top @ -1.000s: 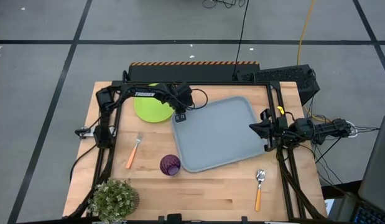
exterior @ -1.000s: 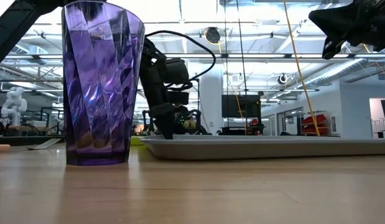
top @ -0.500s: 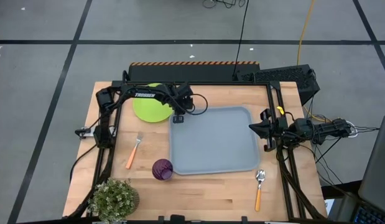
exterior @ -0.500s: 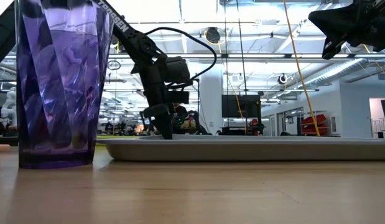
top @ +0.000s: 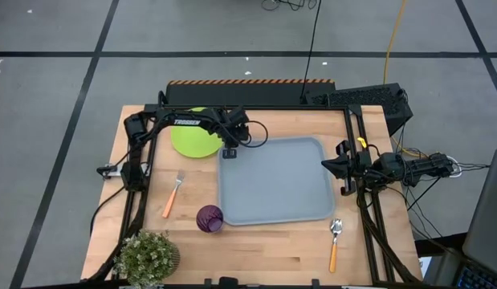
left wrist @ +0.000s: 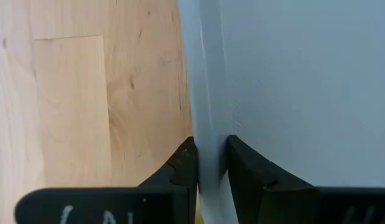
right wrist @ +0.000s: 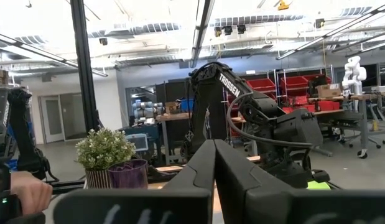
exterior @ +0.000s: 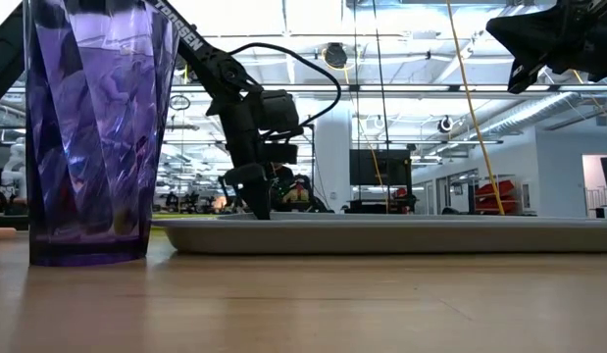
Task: Pick and place plate/cup/fork/spoon on tray
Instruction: Prepare the gray serving tray
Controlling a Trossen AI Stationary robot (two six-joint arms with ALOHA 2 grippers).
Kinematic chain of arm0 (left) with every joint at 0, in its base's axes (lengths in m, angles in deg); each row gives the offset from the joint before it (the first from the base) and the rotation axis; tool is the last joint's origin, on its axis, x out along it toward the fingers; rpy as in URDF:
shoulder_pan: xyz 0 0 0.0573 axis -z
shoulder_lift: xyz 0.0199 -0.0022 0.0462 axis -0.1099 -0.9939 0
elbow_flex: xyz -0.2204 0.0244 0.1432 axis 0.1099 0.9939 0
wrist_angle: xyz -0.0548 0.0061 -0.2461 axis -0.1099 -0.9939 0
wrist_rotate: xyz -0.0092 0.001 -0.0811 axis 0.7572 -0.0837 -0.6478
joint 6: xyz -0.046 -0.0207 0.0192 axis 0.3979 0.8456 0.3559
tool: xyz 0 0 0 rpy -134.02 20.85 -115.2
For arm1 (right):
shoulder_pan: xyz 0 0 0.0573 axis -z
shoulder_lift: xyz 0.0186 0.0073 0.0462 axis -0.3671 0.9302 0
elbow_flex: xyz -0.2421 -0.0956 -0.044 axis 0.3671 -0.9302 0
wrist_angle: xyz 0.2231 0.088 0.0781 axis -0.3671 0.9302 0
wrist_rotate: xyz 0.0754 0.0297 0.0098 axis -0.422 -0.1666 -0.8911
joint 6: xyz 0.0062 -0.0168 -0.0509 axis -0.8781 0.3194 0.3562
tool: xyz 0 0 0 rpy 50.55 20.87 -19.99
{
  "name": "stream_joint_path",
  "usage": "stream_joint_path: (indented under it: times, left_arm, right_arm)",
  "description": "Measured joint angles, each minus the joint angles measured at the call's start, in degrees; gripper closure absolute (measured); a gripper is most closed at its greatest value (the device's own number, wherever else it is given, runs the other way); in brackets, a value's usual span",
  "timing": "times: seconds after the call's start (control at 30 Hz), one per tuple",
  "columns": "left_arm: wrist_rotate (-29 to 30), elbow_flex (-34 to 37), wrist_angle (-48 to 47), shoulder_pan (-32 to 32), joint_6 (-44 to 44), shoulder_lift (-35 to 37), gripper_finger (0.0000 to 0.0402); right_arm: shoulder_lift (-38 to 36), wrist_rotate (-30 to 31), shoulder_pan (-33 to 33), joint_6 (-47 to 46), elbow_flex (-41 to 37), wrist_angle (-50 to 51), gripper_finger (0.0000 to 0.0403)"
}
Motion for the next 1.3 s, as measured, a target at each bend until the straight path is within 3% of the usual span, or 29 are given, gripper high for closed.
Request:
stream_joint_path:
  times: [0.3,1.3]
  left_arm:
    - [0.0,0.0,-0.4,0.0,-3.1,0.0,0.0341]
    - [0.1,-0.1,-6.7,0.0,-1.2,0.1,0.0341]
  right_arm:
    - [0.0,0.0,0.0,0.0,0.0,0.1,0.0403]
    - [0.0,0.0,0.0,-0.2,0.0,1.9,0.0403]
